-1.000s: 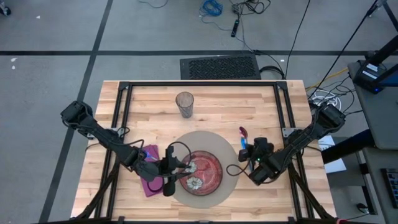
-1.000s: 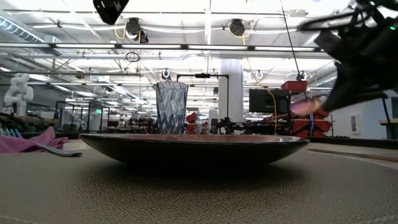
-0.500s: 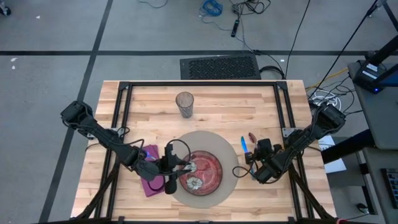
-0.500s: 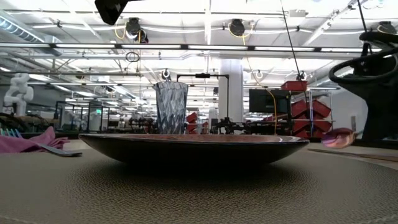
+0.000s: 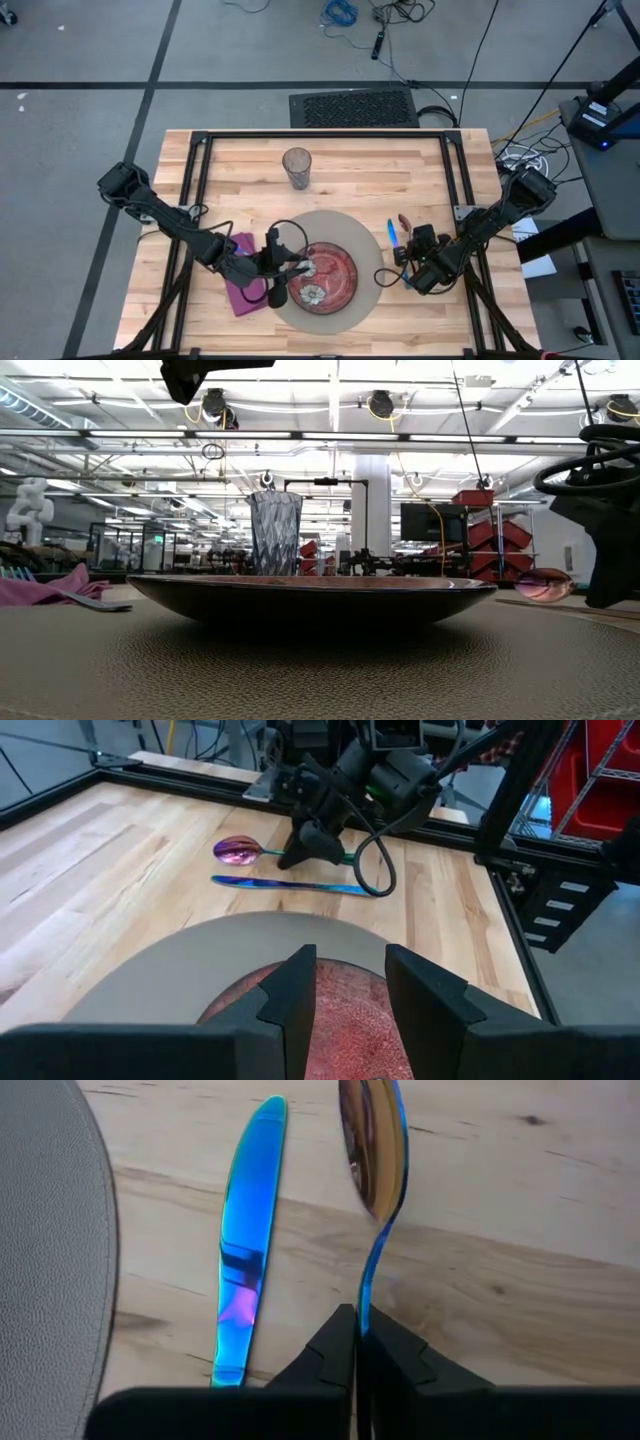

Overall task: Set table place
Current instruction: Put the pink spoon on the right side of the blue table knife, then adjust the blue table knife and pink spoon

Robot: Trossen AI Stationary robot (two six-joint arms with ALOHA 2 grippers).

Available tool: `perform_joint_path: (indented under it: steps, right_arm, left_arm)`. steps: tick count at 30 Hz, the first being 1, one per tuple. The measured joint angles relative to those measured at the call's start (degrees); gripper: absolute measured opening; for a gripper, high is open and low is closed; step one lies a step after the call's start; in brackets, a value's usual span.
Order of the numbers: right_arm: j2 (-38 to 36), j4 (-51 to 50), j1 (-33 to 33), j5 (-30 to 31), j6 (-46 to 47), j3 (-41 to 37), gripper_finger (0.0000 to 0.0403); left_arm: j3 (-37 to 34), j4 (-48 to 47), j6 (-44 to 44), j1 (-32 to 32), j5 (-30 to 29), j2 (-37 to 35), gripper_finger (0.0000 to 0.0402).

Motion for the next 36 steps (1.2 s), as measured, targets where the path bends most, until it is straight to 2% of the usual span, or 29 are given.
perform_joint_path:
  steps: [3,10,14,17,22,29,34,36]
  right_arm:
    - [0.00,0.08,0.02,-0.26,-0.29,0.00,0.0020]
    - [-0.04,0.34,0.04,-1.92,-0.53,0.11,0.0098]
    - [0.10,-2.33,0.59,-3.28,0.20,1.50,0.0119]
    - [0.17,-8.98,1.42,-6.78,0.55,3.99,0.0120]
    - [0.20,-14.60,3.21,-5.09,0.39,8.75,0.0121]
    - [0.47,-11.88,5.73,-4.33,0.26,10.95,0.0120]
    - [5.58,-8.05,5.75,-9.39,-1.13,10.97,0.0102]
    - [7.70,-6.92,5.79,-8.98,-1.88,11.42,0.0090]
  left_arm:
    - [0.00,-0.04,-0.55,0.00,0.00,0.00,0.0107]
    - [0.00,-0.13,-1.48,-0.04,0.01,0.00,0.0107]
    - [0.00,-0.11,-1.49,-0.30,0.02,0.00,0.0107]
    - [0.00,-0.22,-1.49,-0.67,0.02,0.00,0.0107]
    - [0.00,-0.49,-1.46,-1.07,0.02,0.02,0.0107]
    - [-0.01,-0.61,-1.44,-1.07,0.02,0.02,0.0107]
    - [0.00,-0.59,-1.46,-1.10,0.02,0.02,0.0107]
    - [0.00,-0.56,-1.46,-1.20,0.04,0.02,0.0107]
